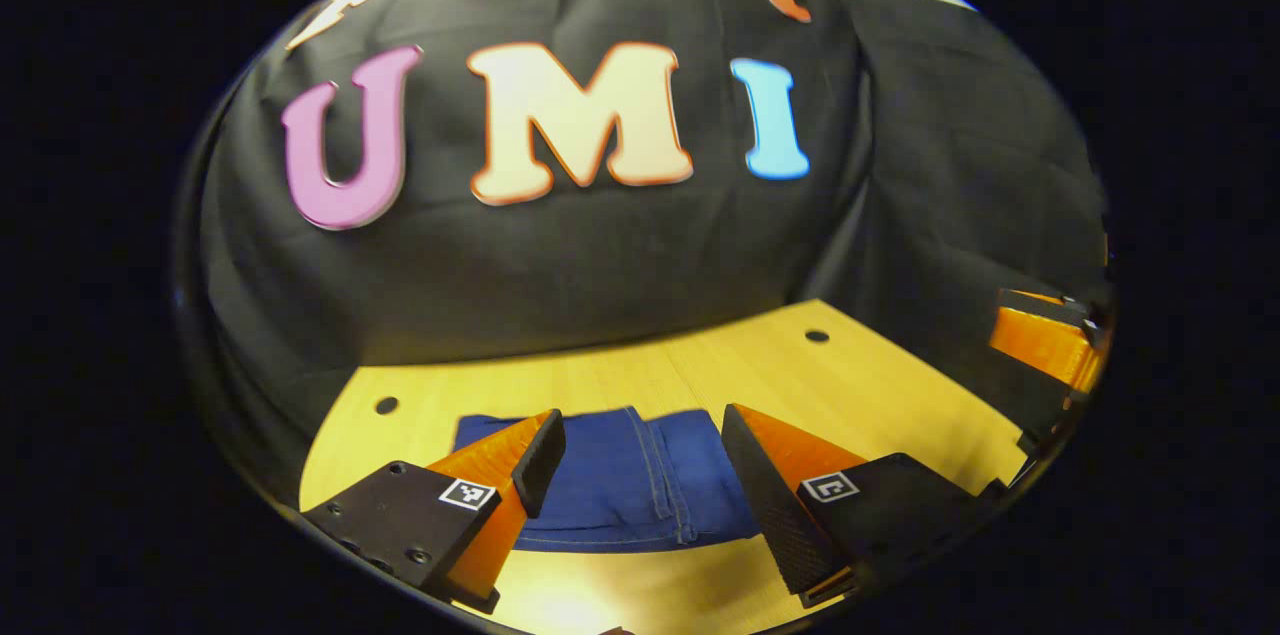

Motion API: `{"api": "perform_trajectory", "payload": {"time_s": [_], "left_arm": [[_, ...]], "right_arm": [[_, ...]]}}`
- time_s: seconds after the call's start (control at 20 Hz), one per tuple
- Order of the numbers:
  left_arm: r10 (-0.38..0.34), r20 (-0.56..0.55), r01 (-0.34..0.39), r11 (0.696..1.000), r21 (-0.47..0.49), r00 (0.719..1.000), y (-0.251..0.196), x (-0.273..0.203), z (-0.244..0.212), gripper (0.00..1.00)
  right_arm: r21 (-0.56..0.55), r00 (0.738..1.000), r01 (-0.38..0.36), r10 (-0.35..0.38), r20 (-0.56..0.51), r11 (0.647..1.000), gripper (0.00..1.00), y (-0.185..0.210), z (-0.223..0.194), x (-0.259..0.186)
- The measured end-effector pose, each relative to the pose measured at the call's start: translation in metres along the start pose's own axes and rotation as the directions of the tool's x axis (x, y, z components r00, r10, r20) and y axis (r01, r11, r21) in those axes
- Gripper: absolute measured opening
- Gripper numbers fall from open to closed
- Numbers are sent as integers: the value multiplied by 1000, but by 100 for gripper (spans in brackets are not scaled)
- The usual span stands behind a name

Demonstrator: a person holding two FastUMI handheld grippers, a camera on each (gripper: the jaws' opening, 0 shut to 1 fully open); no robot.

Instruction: Grasp the waist and the cuffs of the jeans and fold them to make the two legs overlap; first hold the waist and fold one-third of the jeans toward the cuffs, then hold the cuffs and fold the remaining one-third in the same direction to finish folding.

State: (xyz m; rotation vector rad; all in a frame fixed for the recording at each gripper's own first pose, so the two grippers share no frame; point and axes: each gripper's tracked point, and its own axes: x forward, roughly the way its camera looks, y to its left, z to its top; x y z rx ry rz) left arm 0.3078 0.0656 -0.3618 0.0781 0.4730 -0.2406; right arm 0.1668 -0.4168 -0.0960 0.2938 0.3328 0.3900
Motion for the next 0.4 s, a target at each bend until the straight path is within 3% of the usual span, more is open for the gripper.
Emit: {"api": "perform_trajectory", "payload": {"time_s": [0.2,0.25,0.4], "left_arm": [[94,149,-88,995,-46,984,36,-67,48,95],[103,165,-92,993,-72,981,41,-81,50,95],[119,219,-103,991,-82,968,54,-111,64,94]], "right_arm": [[8,986,-35,33,166,999,97,56,61,-13],[17,979,-43,38,202,999,93,69,71,-19],[11,972,-55,51,228,998,97,96,77,-35]]}}
